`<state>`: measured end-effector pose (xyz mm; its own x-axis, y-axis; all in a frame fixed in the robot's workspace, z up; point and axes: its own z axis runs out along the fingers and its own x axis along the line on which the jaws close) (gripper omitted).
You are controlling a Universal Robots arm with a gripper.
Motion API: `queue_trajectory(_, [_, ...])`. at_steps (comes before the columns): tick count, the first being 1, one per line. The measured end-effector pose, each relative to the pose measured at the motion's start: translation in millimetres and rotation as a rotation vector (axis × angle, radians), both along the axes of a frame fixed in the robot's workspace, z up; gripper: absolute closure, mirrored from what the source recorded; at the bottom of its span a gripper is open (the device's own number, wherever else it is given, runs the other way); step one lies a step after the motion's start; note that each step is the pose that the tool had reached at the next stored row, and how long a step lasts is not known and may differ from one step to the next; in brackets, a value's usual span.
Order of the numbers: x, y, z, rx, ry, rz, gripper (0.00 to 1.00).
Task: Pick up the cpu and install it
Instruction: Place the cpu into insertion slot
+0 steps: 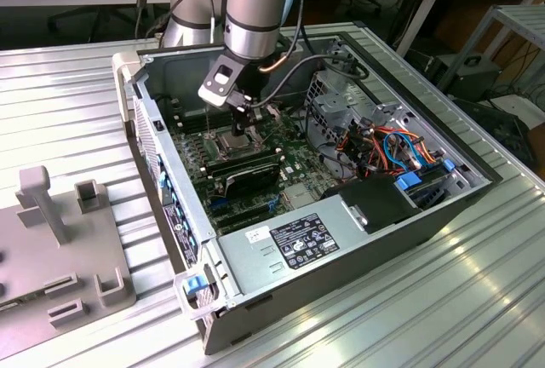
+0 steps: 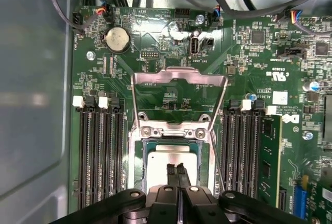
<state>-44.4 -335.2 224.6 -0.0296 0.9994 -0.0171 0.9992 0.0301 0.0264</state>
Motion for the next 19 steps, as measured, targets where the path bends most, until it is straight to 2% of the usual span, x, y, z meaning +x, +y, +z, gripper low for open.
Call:
queue_trajectory(11, [0.0, 0.0, 25.0, 0.0000, 0.0000, 0.000, 0.89])
queue_trajectory(19, [0.0, 0.0, 25.4, -0.0001, 0.0000, 0.000, 0.89])
